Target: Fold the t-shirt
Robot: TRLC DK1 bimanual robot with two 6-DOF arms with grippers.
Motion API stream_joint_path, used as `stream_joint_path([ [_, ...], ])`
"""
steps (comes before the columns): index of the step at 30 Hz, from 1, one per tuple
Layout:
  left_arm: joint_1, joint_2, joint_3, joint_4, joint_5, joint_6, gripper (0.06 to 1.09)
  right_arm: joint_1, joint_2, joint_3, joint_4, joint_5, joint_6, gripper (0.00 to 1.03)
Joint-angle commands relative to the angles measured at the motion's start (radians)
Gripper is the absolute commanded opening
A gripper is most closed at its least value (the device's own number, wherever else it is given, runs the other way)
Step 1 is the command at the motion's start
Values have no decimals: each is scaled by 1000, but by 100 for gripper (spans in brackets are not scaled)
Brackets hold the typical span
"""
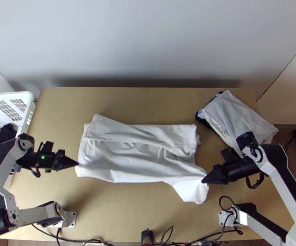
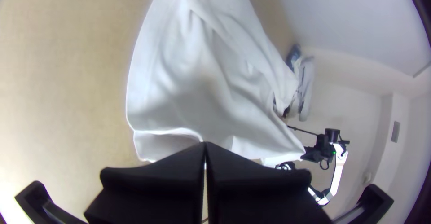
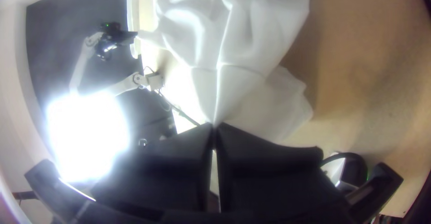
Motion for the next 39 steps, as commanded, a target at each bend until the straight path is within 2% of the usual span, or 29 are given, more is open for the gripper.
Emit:
stream_joint_path([
  [1, -37, 130, 102, 151, 9, -168, 9, -14, 39, 3, 162, -5, 146, 3],
  [5, -60, 222, 199, 189, 16, -230, 9, -17, 70, 14, 256, 14, 213, 3],
  [10, -83, 291, 277, 228, 16, -283, 9, -9, 99, 15, 435, 92, 312, 3],
  [18, -89, 322, 317, 237, 15, -295, 9, 2, 200, 58, 648, 118, 483, 3],
  [20, -88, 325, 319, 237, 15, -295, 9, 2, 223, 60, 713, 141, 556, 3],
  [25, -89, 334, 328, 241, 16, -299, 9, 34, 251, 75, 797, 199, 585, 3],
  [28, -91, 340, 336, 252, 16, -310, 9, 43, 277, 80, 848, 218, 638, 3],
  [32, -112, 345, 349, 297, 16, -370, 9, 57, 325, 92, 904, 236, 697, 3],
  [39, -186, 386, 418, 402, 9, -510, 9, 98, 412, 109, 983, 322, 712, 3],
])
